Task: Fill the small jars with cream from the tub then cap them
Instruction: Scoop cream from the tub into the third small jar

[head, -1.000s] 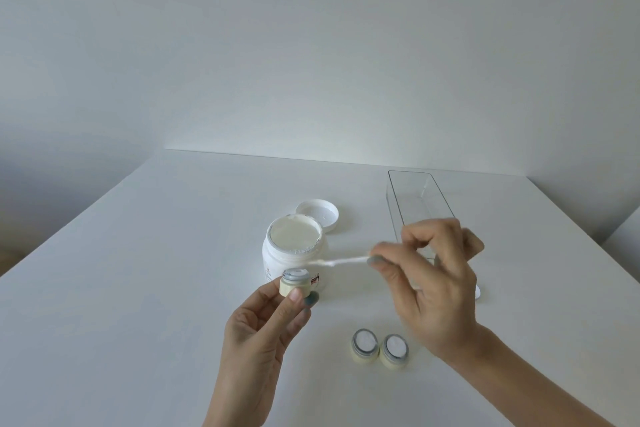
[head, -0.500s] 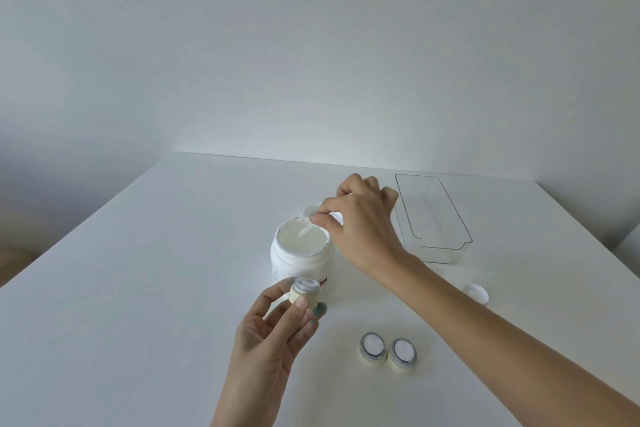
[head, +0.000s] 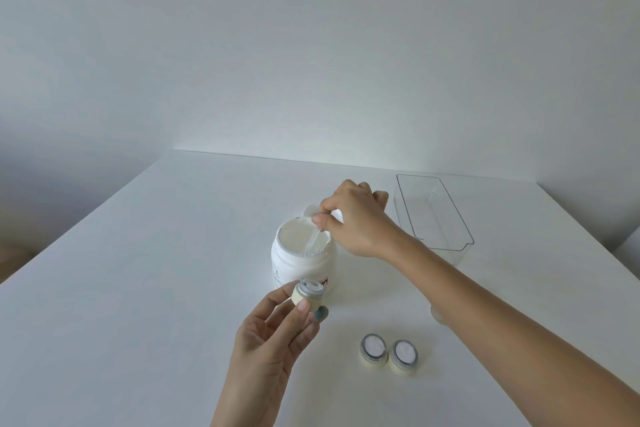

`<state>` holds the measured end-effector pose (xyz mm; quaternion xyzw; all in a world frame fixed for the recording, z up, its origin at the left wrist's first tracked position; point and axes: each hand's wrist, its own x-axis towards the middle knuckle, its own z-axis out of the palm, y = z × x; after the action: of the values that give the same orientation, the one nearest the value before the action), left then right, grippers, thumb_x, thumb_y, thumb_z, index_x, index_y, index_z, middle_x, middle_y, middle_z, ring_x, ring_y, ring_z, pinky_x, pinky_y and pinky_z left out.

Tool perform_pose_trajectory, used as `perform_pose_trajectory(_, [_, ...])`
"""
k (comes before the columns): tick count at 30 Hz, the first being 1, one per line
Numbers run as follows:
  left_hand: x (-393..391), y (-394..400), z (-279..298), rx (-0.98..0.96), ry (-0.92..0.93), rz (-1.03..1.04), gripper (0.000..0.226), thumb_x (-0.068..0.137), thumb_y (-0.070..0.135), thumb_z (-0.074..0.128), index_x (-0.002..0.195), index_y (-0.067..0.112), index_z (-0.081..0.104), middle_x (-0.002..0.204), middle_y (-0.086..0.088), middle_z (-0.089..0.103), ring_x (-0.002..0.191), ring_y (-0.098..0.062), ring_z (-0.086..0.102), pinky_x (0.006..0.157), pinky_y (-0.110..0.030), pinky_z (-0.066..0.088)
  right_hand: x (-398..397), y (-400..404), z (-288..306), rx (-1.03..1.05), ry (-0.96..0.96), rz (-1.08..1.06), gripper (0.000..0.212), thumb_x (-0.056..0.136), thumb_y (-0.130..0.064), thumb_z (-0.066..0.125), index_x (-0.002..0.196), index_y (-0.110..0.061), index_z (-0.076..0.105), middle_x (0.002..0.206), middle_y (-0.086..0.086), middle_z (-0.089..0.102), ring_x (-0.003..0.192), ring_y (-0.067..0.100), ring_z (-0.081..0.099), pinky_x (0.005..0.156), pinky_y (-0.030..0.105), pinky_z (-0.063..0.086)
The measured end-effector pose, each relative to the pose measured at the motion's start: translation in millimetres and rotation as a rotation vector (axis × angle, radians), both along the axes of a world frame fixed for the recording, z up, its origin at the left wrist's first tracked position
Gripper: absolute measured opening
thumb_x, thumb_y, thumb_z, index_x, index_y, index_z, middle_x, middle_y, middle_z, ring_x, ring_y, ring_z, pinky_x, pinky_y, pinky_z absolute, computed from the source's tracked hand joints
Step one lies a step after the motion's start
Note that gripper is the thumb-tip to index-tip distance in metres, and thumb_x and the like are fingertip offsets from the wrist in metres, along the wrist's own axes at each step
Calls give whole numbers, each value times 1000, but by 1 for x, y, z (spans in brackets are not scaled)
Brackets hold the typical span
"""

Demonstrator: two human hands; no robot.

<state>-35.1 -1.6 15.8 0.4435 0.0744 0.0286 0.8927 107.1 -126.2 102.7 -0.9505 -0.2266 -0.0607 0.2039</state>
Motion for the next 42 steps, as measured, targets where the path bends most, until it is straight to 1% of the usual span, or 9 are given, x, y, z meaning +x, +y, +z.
perform_pose_trajectory(7, [0,-1,-2,104,-18,15,29,65,6,76,93,12,78,89,-8,75,76,-21,73,64,-21,57,4,-18,0,200,125,-174,34,96,-35,49,82,-13,71,96,-1,69,110,25,51,81,36,24])
perform_pose_trajectory(14, [2,-2,3,56,-30,48,24,65,5,77,88,15,76,88,-14,74,73,-24,73,63,-22,58,5,-25,-4,413,306,-310,31,94,-31,51,83,-12,74,54,-25,56,75,9,52,86,38,30])
perform_pose_trajectory(18, [3,-2,4,74,-43,68,36,51,14,86,85,17,76,90,-13,75,73,-23,72,63,-22,58,5,-28,-3,554,402,-294,32,93,-31,54,86,-5,72,73,-26,56,91,15,52,105,43,34])
perform_pose_trajectory(23, [6,-1,5,68,-46,84,41,50,18,86,89,16,75,94,-12,76,76,-21,72,65,-21,58,-9,-34,2,636,516,-199,27,93,-30,57,71,-18,69,79,-24,58,88,-2,51,78,23,33])
perform_pose_trajectory(28, [6,-3,5,58,-57,64,30,67,5,75,96,13,73,96,-13,77,77,-20,73,66,-20,57,-29,-39,-4,536,469,-208,31,90,-38,58,75,-14,72,103,11,71,106,30,59,100,37,38])
perform_pose_trajectory(32, [5,-4,5,60,-63,60,36,67,5,74,102,10,70,98,-14,76,77,-21,73,66,-21,57,-40,-41,-5,441,405,-201,33,93,-36,56,81,-10,72,43,-32,52,62,0,49,88,36,32])
perform_pose_trajectory(36, [4,-4,5,64,-63,61,38,66,5,76,104,9,71,98,-13,76,77,-21,73,66,-21,57,-45,-45,0,398,302,-222,34,94,-36,54,81,-10,71,43,-41,45,66,-2,44,82,32,21])
perform_pose_trajectory(40, [3,-3,6,82,-59,50,30,68,7,75,97,13,76,97,-8,77,77,-18,73,66,-20,57,-52,-48,3,487,232,-252,32,94,-36,55,69,-21,68,38,-21,46,55,-3,42,79,32,26])
perform_pose_trajectory(42, [3,-4,5,86,-56,40,26,70,8,72,94,13,77,94,-7,77,76,-17,73,67,-19,57,-56,-46,2,532,146,-233,32,93,-37,56,62,-31,62,58,-17,54,67,-10,45,81,32,27])
